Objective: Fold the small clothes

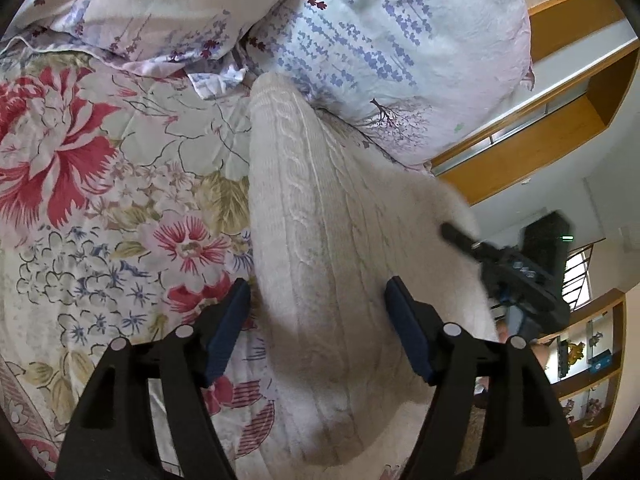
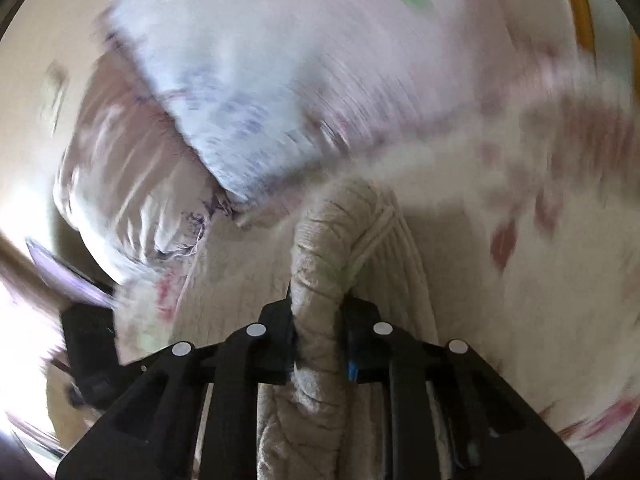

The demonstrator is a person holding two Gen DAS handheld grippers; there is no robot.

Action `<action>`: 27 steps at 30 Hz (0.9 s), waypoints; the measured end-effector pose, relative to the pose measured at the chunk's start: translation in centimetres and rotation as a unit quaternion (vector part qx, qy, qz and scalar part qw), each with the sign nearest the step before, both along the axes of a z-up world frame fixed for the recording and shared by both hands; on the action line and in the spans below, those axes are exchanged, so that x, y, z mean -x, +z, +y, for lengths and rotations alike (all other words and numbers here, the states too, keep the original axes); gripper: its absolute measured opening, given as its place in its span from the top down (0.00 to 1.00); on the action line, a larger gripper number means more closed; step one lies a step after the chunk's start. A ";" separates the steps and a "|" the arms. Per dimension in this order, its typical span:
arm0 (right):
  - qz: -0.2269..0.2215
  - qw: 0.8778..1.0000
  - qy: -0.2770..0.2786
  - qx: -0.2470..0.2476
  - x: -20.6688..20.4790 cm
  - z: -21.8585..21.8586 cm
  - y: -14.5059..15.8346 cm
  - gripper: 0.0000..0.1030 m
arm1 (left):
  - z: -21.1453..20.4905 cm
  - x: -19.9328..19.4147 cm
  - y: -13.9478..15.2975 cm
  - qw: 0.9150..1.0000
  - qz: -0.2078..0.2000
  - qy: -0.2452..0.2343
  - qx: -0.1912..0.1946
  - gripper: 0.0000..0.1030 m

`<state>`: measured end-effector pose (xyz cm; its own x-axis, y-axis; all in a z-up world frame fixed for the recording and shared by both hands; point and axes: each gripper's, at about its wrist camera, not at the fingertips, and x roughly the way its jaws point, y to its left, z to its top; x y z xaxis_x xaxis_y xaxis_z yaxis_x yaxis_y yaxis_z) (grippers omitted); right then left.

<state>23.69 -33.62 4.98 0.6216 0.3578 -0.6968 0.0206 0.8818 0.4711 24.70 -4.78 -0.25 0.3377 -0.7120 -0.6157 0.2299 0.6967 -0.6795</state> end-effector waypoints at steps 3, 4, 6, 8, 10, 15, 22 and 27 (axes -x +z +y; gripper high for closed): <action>-0.068 0.991 0.015 0.115 0.9 2.0 3.6 0.83 | 0.2 0.3 0.0 1.000 0.000 -0.006 0.008 0.31; -0.081 0.986 0.016 0.143 1.1 2.4 4.2 0.83 | 0.3 0.3 0.1 1.000 -0.001 -0.010 0.011 0.31; -0.081 0.982 0.009 0.170 1.1 2.3 4.3 0.83 | 0.1 0.7 0.3 1.000 -0.006 -0.015 0.011 0.31; -0.072 0.982 -0.004 0.173 1.1 1.6 3.9 0.83 | -0.3 0.9 0.3 1.000 -0.010 -0.022 0.007 0.31; -0.072 0.984 -0.022 0.160 1.3 0.6 3.8 0.84 | -0.7 1.2 0.3 0.999 -0.011 -0.030 0.006 0.31; -0.055 0.987 -0.041 0.142 1.0 -0.6 2.7 0.84 | -1.6 1.3 0.3 0.999 -0.018 -0.043 -0.004 0.31; 0.035 0.992 -0.088 0.084 0.2 -3.9 -1.9 0.65 | -2.7 0.8 0.3 0.999 -0.009 -0.047 -0.017 0.31; 0.009 0.994 -0.109 0.025 4.5 -6.2 0.6 0.45 | -2.3 1.4 1.1 0.999 -0.005 -0.047 -0.009 0.31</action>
